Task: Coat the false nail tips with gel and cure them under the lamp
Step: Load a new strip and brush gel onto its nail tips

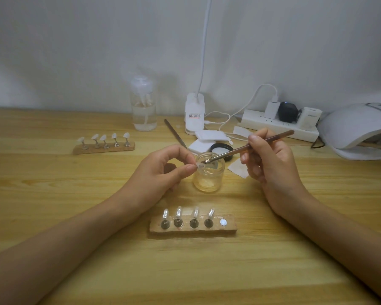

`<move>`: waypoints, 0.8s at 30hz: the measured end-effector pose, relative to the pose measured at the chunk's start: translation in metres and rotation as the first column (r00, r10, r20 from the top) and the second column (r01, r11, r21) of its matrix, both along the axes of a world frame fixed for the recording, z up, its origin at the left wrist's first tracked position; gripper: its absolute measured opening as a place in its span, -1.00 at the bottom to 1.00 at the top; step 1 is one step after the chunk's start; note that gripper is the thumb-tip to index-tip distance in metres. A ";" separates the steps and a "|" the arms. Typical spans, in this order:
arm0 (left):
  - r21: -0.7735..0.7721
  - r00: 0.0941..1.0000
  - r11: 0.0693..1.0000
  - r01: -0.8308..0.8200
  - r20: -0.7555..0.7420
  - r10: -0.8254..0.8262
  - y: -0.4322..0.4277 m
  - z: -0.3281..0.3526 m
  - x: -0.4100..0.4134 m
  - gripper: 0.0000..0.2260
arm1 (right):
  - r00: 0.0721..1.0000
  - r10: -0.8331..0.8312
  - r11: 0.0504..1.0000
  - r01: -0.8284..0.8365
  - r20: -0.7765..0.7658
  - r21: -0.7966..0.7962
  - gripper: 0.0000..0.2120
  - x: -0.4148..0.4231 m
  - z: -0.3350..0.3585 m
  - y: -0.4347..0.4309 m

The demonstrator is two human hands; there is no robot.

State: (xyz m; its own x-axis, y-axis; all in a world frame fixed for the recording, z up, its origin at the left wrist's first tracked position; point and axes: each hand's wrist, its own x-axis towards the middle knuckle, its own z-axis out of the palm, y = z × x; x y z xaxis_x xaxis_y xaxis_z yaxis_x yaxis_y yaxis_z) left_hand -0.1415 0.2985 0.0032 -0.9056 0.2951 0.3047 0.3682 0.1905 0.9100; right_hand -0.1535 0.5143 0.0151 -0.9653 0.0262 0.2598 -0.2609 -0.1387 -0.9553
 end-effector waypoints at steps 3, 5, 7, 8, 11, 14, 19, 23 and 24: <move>0.001 1.000 1.000 -0.002 0.005 0.002 0.000 -0.001 0.000 -0.96 | 1.000 -0.022 0.999 0.022 0.000 -0.034 -0.78 -0.001 0.000 0.002; -0.001 1.000 1.000 -0.006 0.008 0.006 0.000 -0.001 0.001 -0.96 | 0.999 0.019 0.999 -0.020 -0.041 -0.033 -0.80 -0.001 0.000 0.001; -0.003 1.000 1.000 -0.008 0.011 0.008 0.001 0.000 0.001 -0.95 | 0.997 0.052 0.999 -0.052 -0.058 -0.008 -0.82 0.000 -0.001 0.000; -0.002 1.000 1.000 -0.009 0.012 0.009 0.001 0.000 0.001 -0.95 | 0.998 0.045 0.999 -0.045 -0.051 0.002 -0.82 0.000 -0.001 0.000; 0.000 1.000 1.000 -0.014 0.017 0.014 0.001 0.000 0.001 -0.95 | 1.000 -0.025 1.000 0.025 -0.003 -0.008 -0.80 -0.001 -0.001 0.001; -0.006 1.000 1.000 -0.016 0.014 0.016 0.001 0.000 0.001 -0.95 | 1.000 -0.023 0.998 0.023 -0.006 -0.063 -0.79 -0.001 -0.001 0.002; -0.019 1.000 1.000 -0.021 0.012 0.022 0.000 0.000 0.001 -0.96 | 0.999 0.046 0.999 -0.046 -0.020 -0.014 -0.79 0.000 -0.002 -0.001; -0.016 1.000 1.000 -0.023 0.018 0.023 0.000 0.000 0.001 -0.95 | 1.000 0.000 0.999 0.001 0.030 -0.048 -0.79 -0.002 -0.002 0.001; -0.017 1.000 1.000 -0.022 0.019 0.022 0.000 0.000 0.001 -0.95 | 1.000 0.009 0.999 -0.008 0.013 -0.052 -0.79 -0.002 -0.001 0.002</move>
